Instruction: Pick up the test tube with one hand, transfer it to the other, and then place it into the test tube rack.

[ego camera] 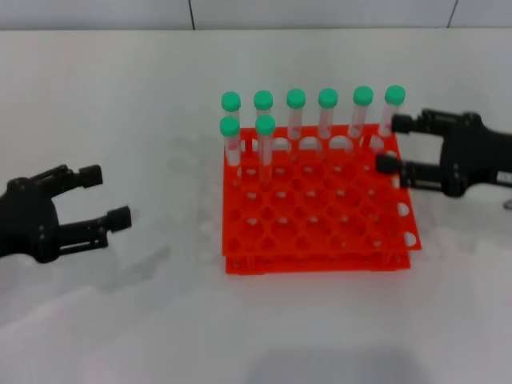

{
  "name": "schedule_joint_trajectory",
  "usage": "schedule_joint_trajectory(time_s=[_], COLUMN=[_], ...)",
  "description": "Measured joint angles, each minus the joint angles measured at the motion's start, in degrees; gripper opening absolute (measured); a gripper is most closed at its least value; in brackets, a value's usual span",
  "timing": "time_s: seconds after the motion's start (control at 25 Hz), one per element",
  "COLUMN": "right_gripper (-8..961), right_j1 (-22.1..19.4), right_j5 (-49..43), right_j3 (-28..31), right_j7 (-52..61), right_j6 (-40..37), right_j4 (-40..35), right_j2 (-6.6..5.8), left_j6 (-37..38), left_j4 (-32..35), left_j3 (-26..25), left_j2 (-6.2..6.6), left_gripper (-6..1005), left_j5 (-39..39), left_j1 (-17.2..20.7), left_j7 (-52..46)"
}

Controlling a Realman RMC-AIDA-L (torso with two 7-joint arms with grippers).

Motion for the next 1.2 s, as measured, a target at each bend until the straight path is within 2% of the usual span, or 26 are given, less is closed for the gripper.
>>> schedule_joint_trajectory(time_s=[0.16,0.28,0.44,0.68,1.2], right_gripper=[710,735,751,751,751], right_j1=[-0.5,-1.1,-2.0,-2.3,-1.9], right_j5=[-1.8,-2.3,-2.5,-2.5,-5.0], right_j3=[0.1,0.1,0.2,0.1,0.2], right_j7=[-1.8,-2.8,-3.4,-3.6,-3.0], right_j6=[-0.5,-0.6,-0.4,-0.3,-0.8], right_j4=[2.6,3.2,3.4,4.0,4.0], right_j2=[0.05,0.57,1.24,1.35,0.26], left_j6=[4.1,5.4,6.5,7.4,5.8], left_j4=[-5.8,-7.2,-7.0,-7.0,-7.1], left_j3=[-1.4,-1.5,-1.5,-1.5,-1.8], left_j2=[2.71,3.69,4.14,4.73,4.50], left_gripper=[894,894,894,895,895], left_j5=[3.0,5.0,6.0,7.1,8.4], left_j1=[-3.2,-4.4,-4.6,-4.9,-7.2], left_j7=[0.7,0.4,0.2,0.5,-0.8])
